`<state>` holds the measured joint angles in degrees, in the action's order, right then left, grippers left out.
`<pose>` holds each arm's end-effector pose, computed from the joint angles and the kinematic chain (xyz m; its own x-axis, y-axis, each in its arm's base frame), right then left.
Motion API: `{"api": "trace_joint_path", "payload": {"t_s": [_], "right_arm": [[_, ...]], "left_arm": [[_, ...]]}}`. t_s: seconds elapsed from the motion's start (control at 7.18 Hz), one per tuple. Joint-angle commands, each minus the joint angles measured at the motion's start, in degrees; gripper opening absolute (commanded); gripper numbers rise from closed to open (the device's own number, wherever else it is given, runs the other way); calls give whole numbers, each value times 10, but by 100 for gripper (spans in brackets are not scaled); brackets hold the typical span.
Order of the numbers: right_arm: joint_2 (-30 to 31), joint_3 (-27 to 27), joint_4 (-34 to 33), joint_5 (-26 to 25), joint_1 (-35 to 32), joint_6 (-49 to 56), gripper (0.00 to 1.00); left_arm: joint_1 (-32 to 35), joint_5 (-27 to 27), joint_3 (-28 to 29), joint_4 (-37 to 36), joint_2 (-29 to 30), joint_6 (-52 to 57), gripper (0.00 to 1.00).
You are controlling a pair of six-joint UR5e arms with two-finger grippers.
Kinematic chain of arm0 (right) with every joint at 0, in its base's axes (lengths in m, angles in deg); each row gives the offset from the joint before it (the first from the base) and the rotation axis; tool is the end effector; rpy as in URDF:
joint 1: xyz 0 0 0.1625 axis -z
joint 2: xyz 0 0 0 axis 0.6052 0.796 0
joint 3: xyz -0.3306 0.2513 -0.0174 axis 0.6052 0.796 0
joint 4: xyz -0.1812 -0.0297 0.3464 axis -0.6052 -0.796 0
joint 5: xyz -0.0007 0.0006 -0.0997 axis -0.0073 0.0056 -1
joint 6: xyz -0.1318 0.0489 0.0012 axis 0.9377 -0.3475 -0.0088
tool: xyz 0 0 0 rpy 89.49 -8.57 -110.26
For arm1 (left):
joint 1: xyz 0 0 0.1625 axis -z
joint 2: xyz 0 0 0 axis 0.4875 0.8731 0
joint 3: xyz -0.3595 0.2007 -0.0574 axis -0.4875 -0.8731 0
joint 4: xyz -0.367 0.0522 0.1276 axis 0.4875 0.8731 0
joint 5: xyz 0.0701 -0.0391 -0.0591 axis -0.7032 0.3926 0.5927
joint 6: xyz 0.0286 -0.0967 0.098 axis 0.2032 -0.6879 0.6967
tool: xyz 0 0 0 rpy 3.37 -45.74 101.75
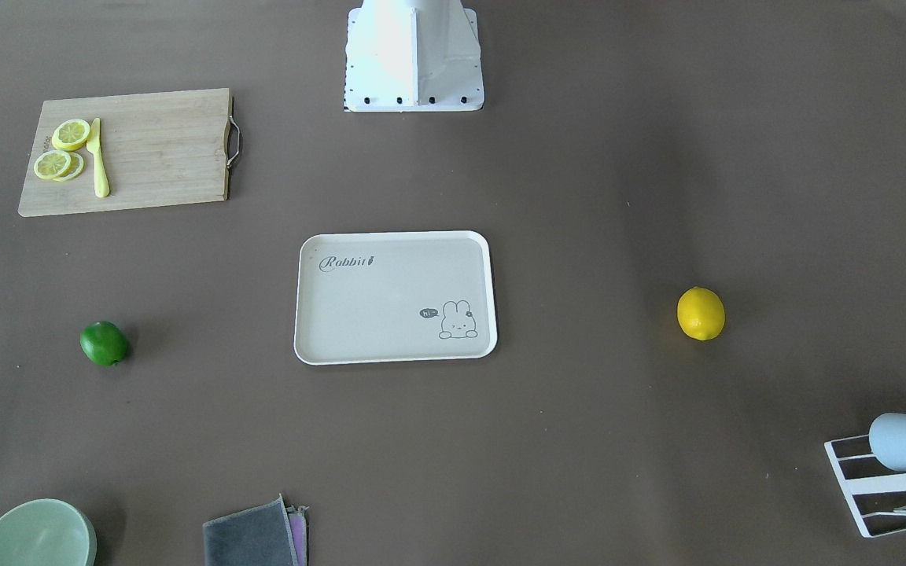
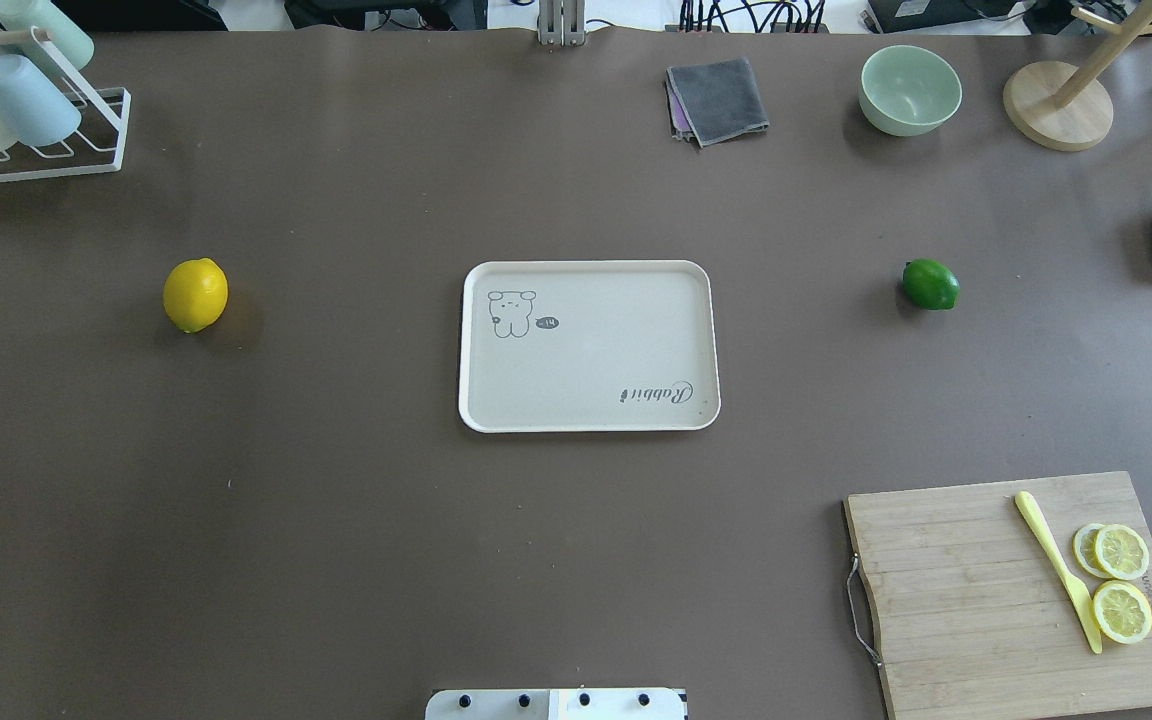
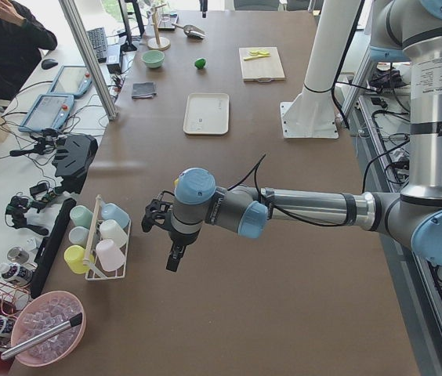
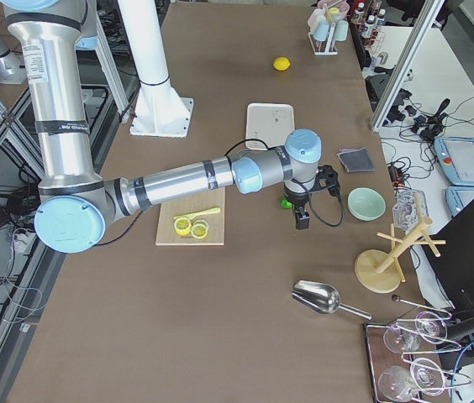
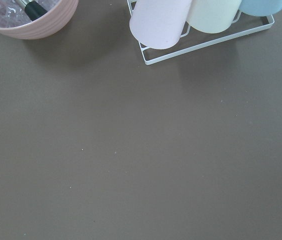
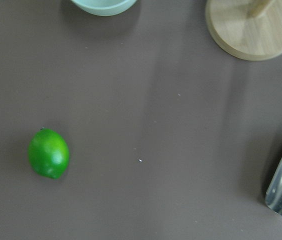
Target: Place all lemons on tray
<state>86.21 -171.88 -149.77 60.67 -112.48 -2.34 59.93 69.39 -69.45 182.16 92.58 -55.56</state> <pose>-0.1011 -0.5249 0.5249 0.6555 -0.2942 0.6955 0.1065 0.9478 0.3006 -0.0371 -0.4617 0.6286 0.7701 0.1829 -0.6111 0.0273 0.9477 0.3180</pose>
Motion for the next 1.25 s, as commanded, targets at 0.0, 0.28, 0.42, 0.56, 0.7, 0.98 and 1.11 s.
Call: {"api": "trace_joint_path", "payload": {"t_s": [0.0, 0.28, 0.42, 0.56, 0.7, 0.98, 1.11], "right_arm": [[-21, 2, 113, -44, 109, -88, 100], [-63, 40, 139, -83, 169, -138, 100], [-72, 67, 169, -114, 194, -140, 100], [-74, 84, 197, -116, 199, -158, 100], [-72, 86, 197, -117, 201, -165, 100], [-70, 91, 198, -118, 202, -154, 100], [-72, 100, 199, -118, 202, -152, 100]], "left_arm": [[0, 0, 2, 9, -2, 3, 98], [0, 1, 3, 21, -2, -1, 98], [-1, 1, 6, 23, -2, -1, 98], [-1, 2, 8, 33, 0, -15, 98], [-23, 10, 8, 65, 0, -89, 98], [-94, 14, 10, 135, -1, -227, 98], [-119, 11, 14, 162, -1, -257, 98]]}}
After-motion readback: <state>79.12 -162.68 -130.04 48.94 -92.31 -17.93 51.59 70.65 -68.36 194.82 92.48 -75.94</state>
